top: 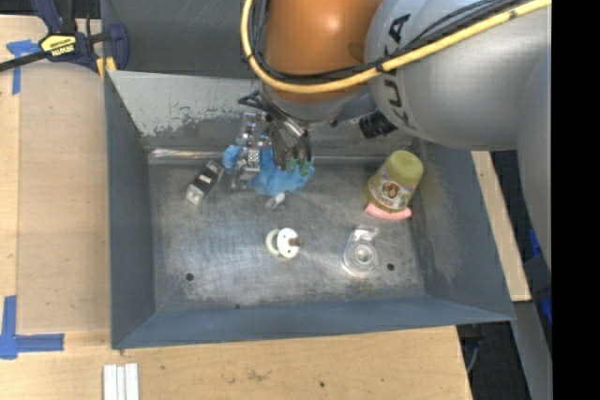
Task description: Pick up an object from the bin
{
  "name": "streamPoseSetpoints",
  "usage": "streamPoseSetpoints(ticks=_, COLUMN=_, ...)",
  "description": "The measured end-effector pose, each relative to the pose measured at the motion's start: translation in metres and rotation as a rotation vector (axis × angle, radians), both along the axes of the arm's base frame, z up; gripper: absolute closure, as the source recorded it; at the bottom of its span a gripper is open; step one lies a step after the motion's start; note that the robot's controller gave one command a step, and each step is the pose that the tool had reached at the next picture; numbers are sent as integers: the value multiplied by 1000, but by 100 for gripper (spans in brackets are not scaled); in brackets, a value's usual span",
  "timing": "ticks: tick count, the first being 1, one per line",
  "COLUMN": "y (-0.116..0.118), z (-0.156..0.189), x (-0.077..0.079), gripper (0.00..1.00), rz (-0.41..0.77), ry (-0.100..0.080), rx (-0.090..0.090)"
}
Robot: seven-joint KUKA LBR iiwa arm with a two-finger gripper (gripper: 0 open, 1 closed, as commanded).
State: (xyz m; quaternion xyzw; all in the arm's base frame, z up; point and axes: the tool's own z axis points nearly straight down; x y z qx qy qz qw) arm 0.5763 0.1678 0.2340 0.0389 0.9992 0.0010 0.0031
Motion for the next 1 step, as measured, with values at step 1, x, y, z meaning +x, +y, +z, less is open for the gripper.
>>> streamPoseSetpoints(ticks=1, y=0, z=-1, x=-1, gripper=100, rz=0, ry=3, rx=-1)
